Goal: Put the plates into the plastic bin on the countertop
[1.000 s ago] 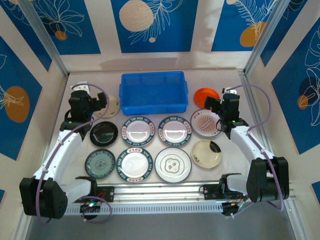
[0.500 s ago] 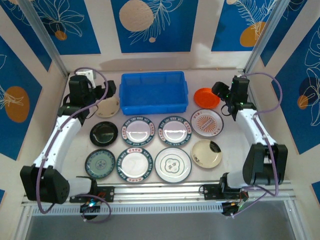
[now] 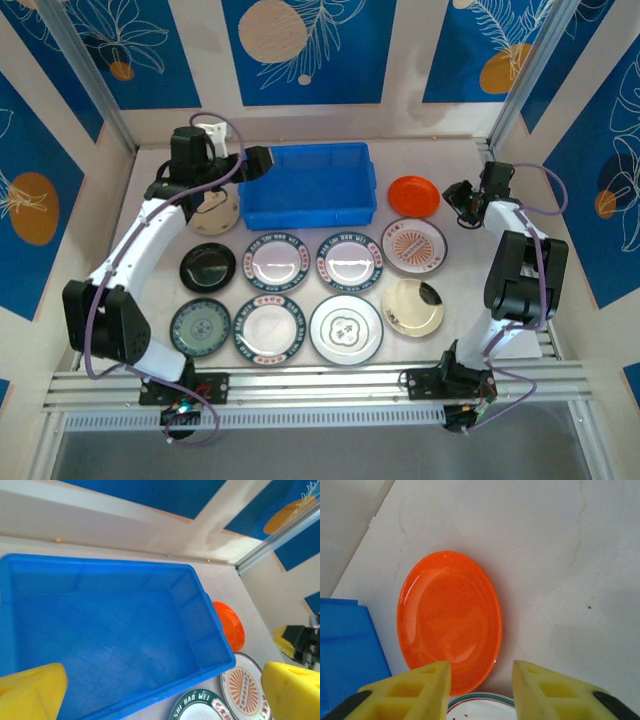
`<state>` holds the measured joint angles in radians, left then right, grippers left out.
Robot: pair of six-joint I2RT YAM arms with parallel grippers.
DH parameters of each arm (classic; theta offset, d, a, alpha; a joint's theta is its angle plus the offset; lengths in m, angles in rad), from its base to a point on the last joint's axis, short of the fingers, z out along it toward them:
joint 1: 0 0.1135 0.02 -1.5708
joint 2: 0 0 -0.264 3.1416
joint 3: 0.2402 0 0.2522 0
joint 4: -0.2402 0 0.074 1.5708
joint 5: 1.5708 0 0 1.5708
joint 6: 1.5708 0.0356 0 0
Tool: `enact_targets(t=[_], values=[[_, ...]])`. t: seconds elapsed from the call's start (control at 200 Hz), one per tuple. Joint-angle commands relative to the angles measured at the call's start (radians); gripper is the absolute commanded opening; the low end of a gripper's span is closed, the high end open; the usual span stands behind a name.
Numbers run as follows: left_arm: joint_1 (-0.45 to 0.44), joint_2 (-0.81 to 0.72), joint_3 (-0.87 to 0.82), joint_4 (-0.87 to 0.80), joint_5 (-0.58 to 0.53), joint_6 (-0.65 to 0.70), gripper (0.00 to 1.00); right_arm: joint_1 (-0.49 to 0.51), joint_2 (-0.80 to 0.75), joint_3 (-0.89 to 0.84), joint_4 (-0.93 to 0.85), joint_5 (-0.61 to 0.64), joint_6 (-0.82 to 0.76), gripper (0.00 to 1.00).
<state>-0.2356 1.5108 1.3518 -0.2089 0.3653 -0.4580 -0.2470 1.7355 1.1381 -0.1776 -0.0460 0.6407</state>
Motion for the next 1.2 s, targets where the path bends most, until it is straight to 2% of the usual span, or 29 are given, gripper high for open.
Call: enact_targets(t=[0.0, 0.135, 0.29, 0.89, 1.196], values=[[-0.021, 0.035, 0.05, 0.057, 0.063, -0.044, 0.98, -0.007, 0.054, 0.05, -0.044, -0.072, -0.009, 0.31], [-0.044, 0.069, 0.071, 0.063, 0.07, -0.051, 0.98, -0.01, 0.109, 0.094, -0.069, -0.092, -0.03, 0.32], [-0.06, 0.106, 0.085, 0.083, 0.086, -0.073, 0.97, -0.01, 0.164, 0.157, -0.12, -0.115, -0.054, 0.38], [-0.098, 0.233, 0.122, 0.164, 0.116, -0.127, 0.96, 0.002, 0.302, 0.217, -0.146, -0.165, -0.027, 0.35], [-0.11, 0.281, 0.144, 0.189, 0.127, -0.145, 0.96, 0.004, 0.374, 0.303, -0.204, -0.194, -0.022, 0.33]])
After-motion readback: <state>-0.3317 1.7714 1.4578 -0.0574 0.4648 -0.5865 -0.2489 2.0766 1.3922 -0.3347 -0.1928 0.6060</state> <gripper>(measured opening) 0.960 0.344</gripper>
